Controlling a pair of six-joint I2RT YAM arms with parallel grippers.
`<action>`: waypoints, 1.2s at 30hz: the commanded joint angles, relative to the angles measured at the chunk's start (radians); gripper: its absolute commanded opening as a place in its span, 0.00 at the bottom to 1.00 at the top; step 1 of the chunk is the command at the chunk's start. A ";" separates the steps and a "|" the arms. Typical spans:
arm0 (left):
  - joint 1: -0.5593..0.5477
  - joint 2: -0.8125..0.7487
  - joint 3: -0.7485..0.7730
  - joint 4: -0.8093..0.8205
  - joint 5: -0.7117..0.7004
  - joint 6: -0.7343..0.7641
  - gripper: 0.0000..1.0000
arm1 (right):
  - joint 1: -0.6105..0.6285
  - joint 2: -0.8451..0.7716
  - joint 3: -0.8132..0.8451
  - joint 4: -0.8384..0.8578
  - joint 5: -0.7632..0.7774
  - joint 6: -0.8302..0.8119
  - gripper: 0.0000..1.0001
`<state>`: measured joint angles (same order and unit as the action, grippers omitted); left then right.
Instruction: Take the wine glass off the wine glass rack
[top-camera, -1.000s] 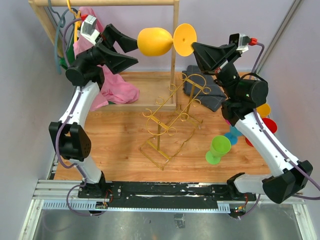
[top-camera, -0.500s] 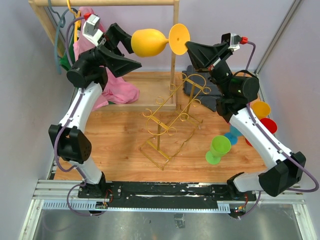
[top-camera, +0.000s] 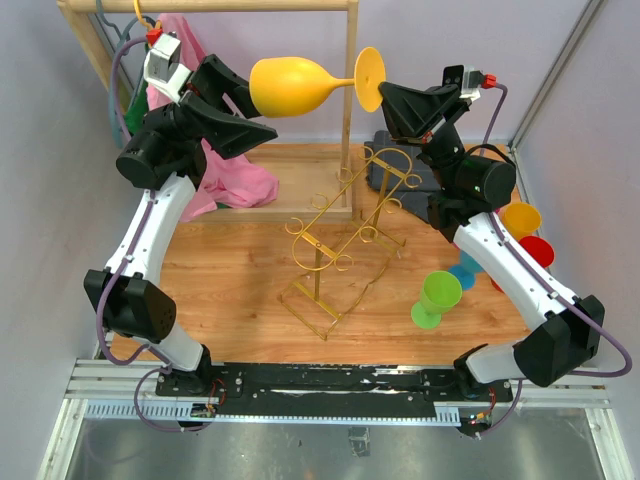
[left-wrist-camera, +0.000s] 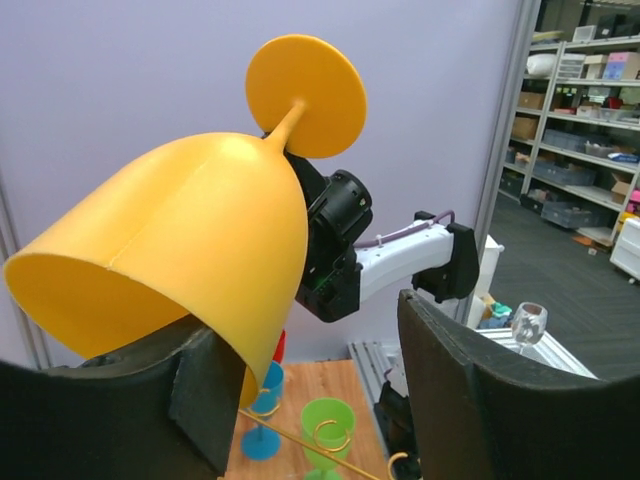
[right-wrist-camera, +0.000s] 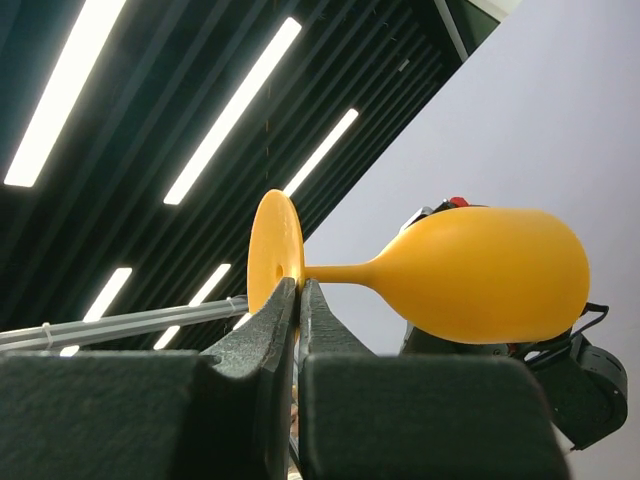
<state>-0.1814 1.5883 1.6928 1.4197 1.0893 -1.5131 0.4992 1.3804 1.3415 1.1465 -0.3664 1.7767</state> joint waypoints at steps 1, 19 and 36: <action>-0.009 -0.043 -0.010 0.012 -0.014 -0.002 0.57 | -0.014 0.018 -0.013 0.091 0.023 0.014 0.01; 0.000 -0.119 0.082 -0.142 -0.001 0.113 0.00 | -0.019 -0.067 -0.131 0.165 0.002 -0.048 0.50; -0.033 -0.134 0.248 -0.619 0.170 0.311 0.00 | -0.381 -0.603 0.074 -1.353 -0.043 -0.861 0.98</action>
<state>-0.2050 1.4258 1.9076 0.9401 1.1995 -1.2259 0.1390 0.7856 1.2377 0.3462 -0.4263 1.2785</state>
